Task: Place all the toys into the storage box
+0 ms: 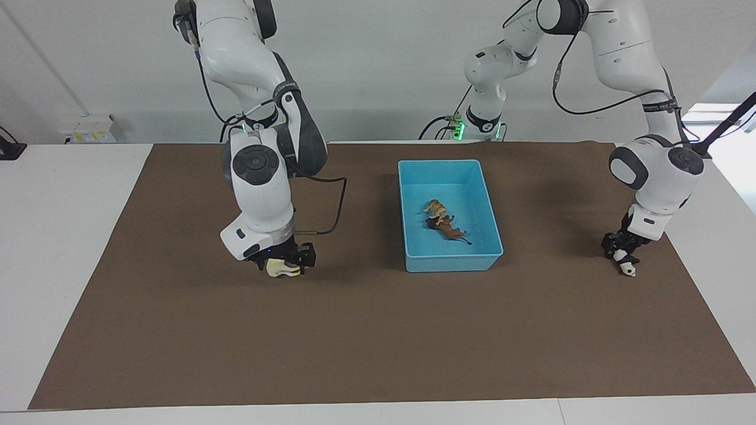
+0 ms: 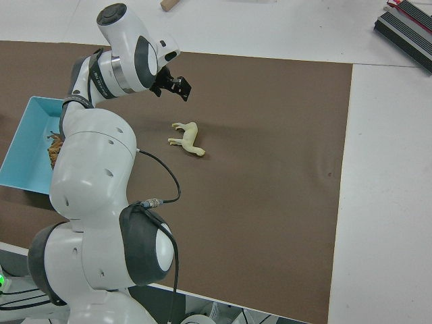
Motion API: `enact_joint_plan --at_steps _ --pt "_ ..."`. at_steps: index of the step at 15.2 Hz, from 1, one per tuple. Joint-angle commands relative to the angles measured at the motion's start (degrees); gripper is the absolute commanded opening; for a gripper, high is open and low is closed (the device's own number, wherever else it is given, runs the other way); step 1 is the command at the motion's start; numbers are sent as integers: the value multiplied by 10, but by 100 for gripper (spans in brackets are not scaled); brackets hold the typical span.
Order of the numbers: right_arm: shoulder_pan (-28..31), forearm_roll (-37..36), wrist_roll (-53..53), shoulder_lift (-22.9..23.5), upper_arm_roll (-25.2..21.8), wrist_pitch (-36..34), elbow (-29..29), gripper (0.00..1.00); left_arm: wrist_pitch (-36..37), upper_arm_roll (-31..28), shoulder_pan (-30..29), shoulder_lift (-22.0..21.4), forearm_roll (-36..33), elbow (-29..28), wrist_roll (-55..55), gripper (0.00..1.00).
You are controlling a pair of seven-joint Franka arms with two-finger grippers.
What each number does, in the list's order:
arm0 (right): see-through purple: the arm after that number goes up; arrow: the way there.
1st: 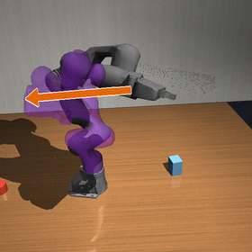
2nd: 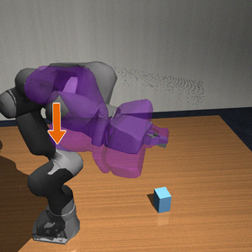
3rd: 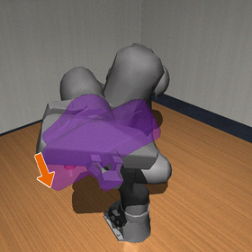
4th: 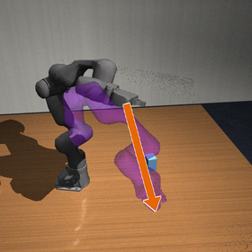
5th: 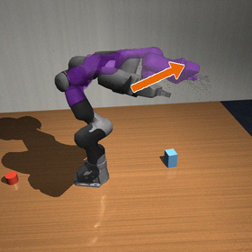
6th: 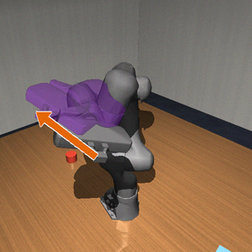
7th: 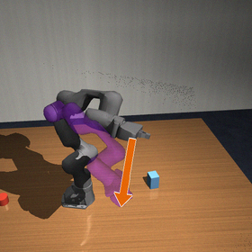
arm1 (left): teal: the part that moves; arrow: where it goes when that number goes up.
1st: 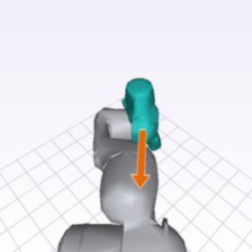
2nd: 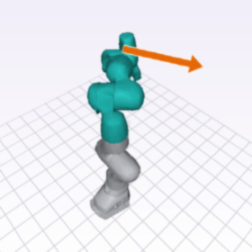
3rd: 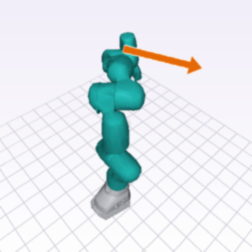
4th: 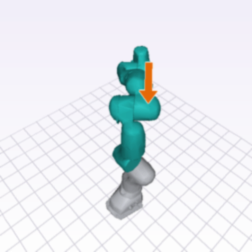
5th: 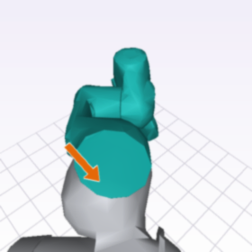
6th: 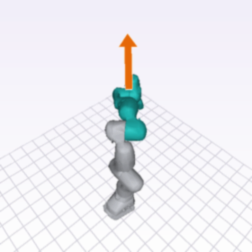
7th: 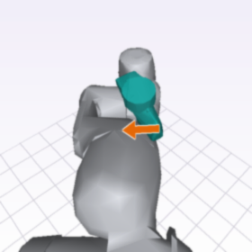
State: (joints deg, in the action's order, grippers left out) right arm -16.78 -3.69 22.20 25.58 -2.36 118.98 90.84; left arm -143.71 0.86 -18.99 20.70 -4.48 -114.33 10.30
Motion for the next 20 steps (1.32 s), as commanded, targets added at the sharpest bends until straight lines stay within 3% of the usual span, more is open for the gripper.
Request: enact_joint_plan --at_steps 1,7,9,11,14,15,16,17,20 --pt "7 3 -36 -74 9 105 171 100 -9 3 -6 -4 -7 -5 6 39" --pt "23 3 -89 -92 8 120 232 100 55 5 11 -7 -6 44 -4 39" --pt "30 3 -93 -86 9 163 244 100 91 5 31 -23 -5 53 -41 39" --pt "26 3 -85 -74 9 241 277 100 146 6 73 -61 -5 53 -118 39" --pt "29 3 -87 -68 9 252 280 100 256 9 159 -124 -4 53 -263 39" --pt "29 3 -87 -68 9 252 280 85 279 10 191 -140 -4 53 -325 40" --pt "28 3 -87 -68 9 251 280 25 298 10 226 -152 3 53 -385 41" --pt "26 3 -81 -68 9 245 277 0 306 10 256 -159 20 53 -438 42" --pt "20 3 -76 -68 9 228 269 0 303 9 352 -176 47 39 -579 48"
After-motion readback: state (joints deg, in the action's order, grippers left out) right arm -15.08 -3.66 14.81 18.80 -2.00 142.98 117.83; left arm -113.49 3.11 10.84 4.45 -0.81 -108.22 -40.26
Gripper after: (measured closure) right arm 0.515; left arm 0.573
